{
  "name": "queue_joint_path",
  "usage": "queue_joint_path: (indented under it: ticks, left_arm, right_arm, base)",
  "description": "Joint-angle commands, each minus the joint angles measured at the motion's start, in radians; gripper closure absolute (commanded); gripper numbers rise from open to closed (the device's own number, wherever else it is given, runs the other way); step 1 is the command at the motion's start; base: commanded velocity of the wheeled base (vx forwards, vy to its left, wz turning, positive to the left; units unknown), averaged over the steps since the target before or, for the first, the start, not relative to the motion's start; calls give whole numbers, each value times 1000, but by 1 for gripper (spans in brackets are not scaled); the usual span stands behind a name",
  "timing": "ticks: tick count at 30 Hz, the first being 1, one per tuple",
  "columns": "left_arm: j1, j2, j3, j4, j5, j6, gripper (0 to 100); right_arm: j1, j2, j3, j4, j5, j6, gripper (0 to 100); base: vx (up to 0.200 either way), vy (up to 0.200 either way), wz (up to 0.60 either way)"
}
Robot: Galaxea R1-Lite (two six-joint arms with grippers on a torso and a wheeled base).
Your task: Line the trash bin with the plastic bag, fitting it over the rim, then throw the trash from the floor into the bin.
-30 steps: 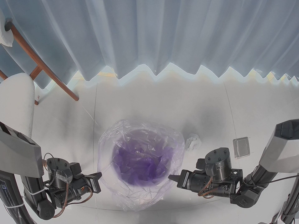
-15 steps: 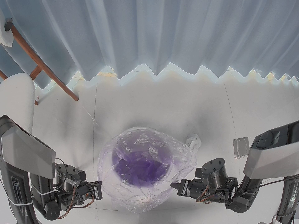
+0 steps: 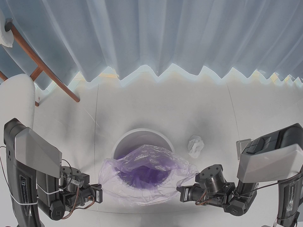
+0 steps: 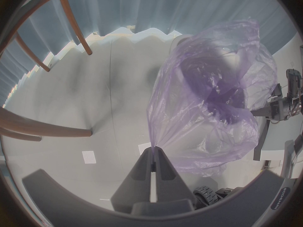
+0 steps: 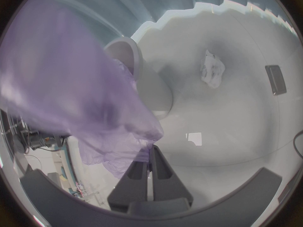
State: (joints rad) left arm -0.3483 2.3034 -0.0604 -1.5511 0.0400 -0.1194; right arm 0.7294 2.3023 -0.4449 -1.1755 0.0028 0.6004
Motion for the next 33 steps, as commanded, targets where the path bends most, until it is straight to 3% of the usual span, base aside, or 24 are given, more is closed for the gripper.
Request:
queue_joint_path:
  ticks: [1,11,19,20,22,23,29,33]
  left_arm:
    - [0,59,-42,0,4,12,100]
    - [55,70,-65,-1,6,6,100]
    - [46,56,-47,-1,40,1,100]
    - [43,53,-27,-3,46,0,100]
    - [42,45,-15,-3,44,-3,100]
    - [34,16,5,-3,40,-8,0]
    - [-5,-114,60,0,43,-117,0]
    - [-12,-216,60,0,37,-131,0]
  right_arm:
    - [-7,62,-29,-1,-27,-45,100]
    - [-39,94,-81,2,-69,-48,100]
    - [-39,94,-69,-3,-76,-50,100]
    - [-36,91,-57,-9,-76,-50,0]
    - [-31,91,-49,-21,-76,-50,0]
    - [-27,86,-21,-72,-75,-44,0]
    - [15,77,118,-223,-69,-47,0]
    - [53,81,210,-329,-44,-47,0]
  base:
    - [0,0,0]
    - [0,0,0]
    - [0,0,0]
    - [0,0,0]
    - [0,0,0]
    - [0,0,0]
    - [0,0,0]
    - [0,0,0]
